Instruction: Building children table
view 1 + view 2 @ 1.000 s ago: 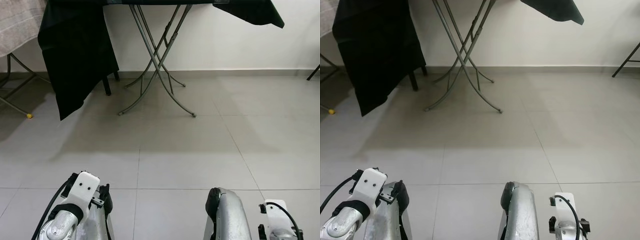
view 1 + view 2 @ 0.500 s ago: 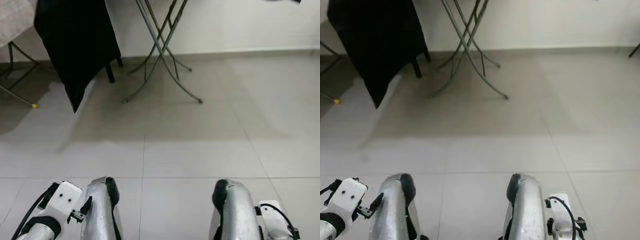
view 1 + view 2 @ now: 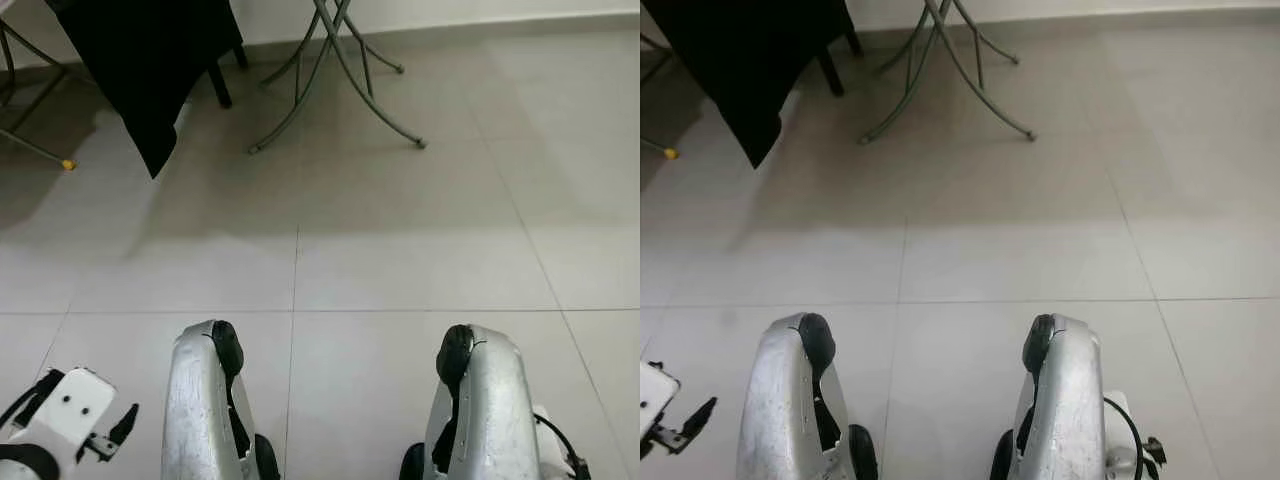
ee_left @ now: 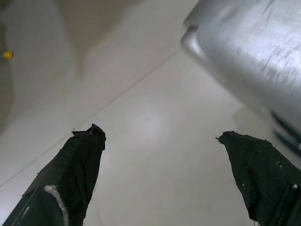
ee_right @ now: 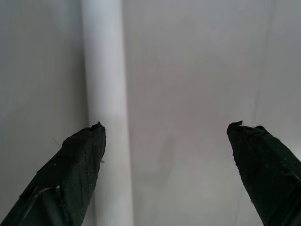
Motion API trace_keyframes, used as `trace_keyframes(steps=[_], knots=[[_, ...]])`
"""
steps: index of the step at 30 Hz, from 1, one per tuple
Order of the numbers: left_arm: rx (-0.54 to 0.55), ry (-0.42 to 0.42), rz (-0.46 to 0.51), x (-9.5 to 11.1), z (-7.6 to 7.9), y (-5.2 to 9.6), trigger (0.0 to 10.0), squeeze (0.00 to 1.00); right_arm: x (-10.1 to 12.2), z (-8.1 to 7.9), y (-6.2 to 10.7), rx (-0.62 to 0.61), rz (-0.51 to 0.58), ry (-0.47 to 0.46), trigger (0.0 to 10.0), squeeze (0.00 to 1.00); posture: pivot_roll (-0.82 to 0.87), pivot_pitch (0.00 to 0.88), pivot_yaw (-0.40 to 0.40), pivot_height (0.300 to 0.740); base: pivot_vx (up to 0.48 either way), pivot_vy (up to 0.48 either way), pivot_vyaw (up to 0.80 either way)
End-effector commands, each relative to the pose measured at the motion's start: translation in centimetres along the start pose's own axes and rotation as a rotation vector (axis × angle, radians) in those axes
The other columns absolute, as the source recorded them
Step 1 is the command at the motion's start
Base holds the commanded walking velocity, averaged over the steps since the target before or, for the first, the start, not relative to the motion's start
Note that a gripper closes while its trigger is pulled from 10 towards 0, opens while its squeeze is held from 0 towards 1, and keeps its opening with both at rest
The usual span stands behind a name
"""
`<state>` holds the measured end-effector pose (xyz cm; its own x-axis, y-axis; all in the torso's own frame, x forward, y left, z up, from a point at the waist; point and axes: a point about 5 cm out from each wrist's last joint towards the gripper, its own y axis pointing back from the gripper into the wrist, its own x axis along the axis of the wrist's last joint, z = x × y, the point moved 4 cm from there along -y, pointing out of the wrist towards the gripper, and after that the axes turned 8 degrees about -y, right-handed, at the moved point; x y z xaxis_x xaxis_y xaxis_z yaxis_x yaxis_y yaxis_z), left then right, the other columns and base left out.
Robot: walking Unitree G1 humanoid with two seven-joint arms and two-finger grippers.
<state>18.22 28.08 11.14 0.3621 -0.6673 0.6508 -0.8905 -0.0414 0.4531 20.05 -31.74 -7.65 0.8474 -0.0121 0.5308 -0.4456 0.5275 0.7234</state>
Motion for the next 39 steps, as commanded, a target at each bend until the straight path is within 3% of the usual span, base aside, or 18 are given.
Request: trace_keyframes(steps=[1, 9, 15, 22, 32, 39], knots=[[-0.016, -0.018, -0.022, -0.3, -0.3, 0.5, 10.0, 0.00, -1.2, -0.8, 0.2, 0.014, -0.026, -0.002, 10.0, 0.00, 0.29, 0.274, 0.101, 0.300, 0.000, 0.000, 0.00], [-0.027, -0.043, -0.051, -0.8, -1.2, 1.5, 10.0, 0.00, -2.6, -0.8, 0.2, 0.007, -0.052, 0.002, 10.0, 0.00, 0.31, 0.295, 0.118, 0.300, 0.000, 0.000, 0.00], [-0.041, -0.058, -0.064, -0.7, -1.6, 2.3, 10.0, 0.00, -4.2, -2.7, 0.6, 0.058, -0.066, 0.012, 10.0, 0.00, 0.34, 0.312, 0.131, 0.300, 0.000, 0.000, 0.00], [-0.042, -0.069, -0.080, -0.9, -2.1, 2.9, 10.0, 0.00, -5.1, -3.2, 0.8, 0.081, -0.080, 0.022, 10.0, 0.00, 0.37, 0.323, 0.134, 0.300, 0.000, 0.000, 0.00], [-0.051, -0.079, -0.102, -1.1, -2.5, 3.8, 10.0, 0.00, -5.5, -2.2, 0.6, 0.049, -0.088, -0.008, 10.0, 0.00, 0.39, 0.341, 0.151, 0.300, 0.000, 0.000, 0.00], [-0.062, -0.088, -0.114, -1.2, -2.8, 4.2, 10.0, 0.00, -6.1, -1.3, 0.5, 0.022, -0.112, -0.079, 10.0, 0.00, 0.42, 0.359, 0.169, 0.300, 0.000, 0.000, 0.00]])
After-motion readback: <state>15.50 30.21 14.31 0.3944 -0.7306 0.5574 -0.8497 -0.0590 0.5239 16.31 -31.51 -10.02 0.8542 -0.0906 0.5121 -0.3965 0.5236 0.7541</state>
